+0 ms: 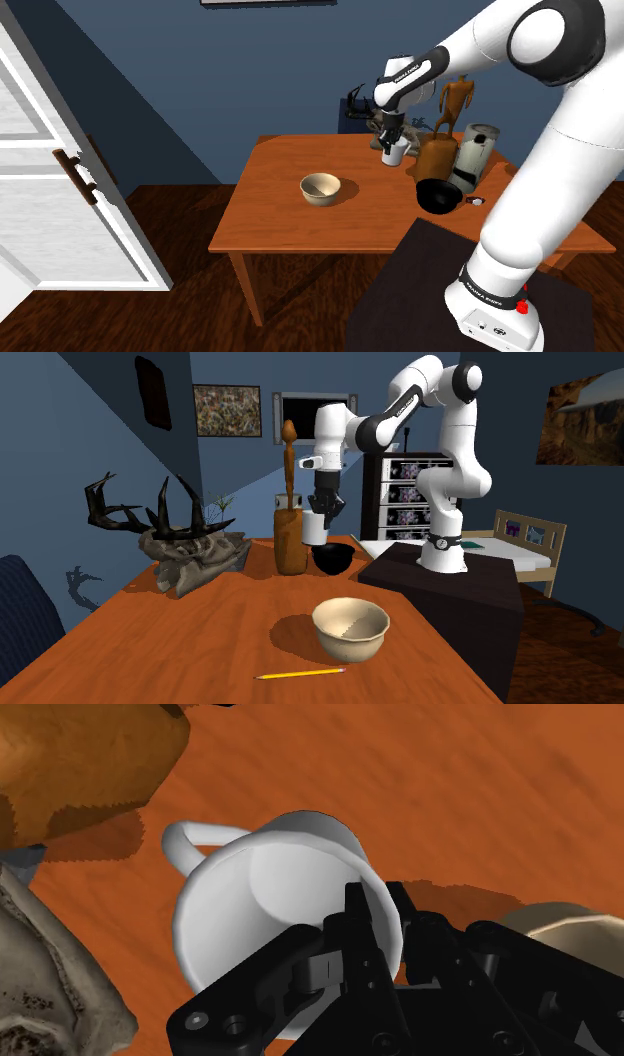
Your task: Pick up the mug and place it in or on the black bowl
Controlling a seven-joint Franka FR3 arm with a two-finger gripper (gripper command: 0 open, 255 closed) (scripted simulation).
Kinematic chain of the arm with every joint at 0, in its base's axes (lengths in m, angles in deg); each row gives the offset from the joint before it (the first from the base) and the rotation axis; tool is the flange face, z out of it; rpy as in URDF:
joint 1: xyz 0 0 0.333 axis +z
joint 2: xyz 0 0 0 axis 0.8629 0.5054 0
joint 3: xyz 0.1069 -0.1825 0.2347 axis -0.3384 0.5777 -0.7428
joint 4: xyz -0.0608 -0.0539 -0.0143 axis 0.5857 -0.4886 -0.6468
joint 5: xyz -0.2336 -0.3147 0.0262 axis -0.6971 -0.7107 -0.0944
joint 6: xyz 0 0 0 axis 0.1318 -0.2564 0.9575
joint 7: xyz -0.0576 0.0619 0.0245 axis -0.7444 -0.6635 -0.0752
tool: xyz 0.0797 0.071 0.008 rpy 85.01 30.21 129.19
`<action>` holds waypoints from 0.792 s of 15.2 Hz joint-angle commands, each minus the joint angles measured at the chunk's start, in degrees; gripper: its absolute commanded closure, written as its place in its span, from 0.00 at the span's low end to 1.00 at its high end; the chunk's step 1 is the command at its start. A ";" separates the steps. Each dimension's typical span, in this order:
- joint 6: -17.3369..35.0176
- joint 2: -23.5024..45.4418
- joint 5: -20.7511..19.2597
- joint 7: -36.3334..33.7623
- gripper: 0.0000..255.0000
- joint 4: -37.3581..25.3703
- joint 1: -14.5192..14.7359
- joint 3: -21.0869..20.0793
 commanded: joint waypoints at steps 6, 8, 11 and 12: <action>0.17 -11.63 -6.18 3.51 1.00 10.68 -4.44 3.35; -0.19 -14.79 -8.05 4.80 1.00 13.16 -6.12 4.40; -1.04 -19.36 -10.88 7.05 1.00 16.38 -8.88 6.07; -1.39 -20.82 -11.82 7.89 1.00 17.32 -9.88 6.65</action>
